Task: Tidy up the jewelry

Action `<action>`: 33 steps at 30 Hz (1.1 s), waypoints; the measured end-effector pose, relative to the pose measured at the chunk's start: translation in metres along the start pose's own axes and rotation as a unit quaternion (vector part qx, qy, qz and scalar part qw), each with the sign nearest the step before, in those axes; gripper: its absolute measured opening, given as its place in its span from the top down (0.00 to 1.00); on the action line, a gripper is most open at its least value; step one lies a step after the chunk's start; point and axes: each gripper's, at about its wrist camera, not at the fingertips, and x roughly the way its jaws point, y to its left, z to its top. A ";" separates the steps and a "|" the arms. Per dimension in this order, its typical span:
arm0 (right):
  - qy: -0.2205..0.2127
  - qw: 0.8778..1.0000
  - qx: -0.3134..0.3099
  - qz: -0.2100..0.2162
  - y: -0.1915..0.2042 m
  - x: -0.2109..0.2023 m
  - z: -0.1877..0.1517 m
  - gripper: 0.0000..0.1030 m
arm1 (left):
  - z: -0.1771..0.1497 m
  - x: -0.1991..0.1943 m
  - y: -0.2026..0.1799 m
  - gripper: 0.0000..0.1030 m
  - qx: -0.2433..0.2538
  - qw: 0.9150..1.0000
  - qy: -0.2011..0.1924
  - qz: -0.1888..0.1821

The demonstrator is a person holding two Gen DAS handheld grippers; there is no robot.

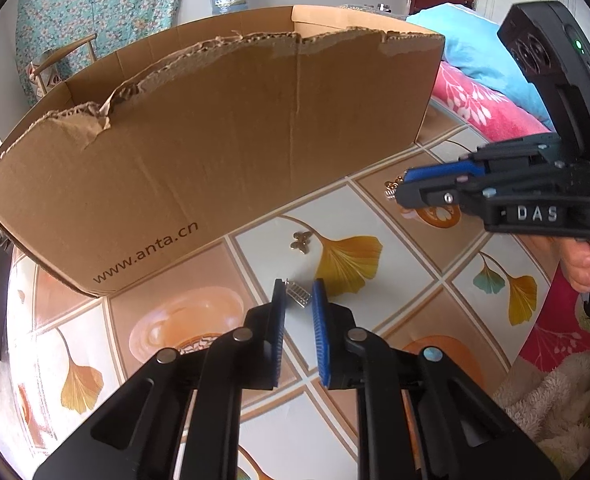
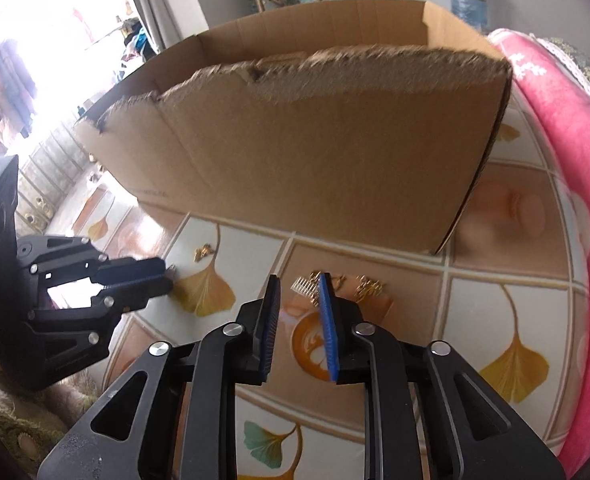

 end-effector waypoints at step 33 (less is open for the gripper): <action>0.004 0.997 -0.076 -0.020 0.038 0.023 0.001 0.97 | -0.002 0.000 -0.001 0.87 0.002 1.000 -0.002 0.003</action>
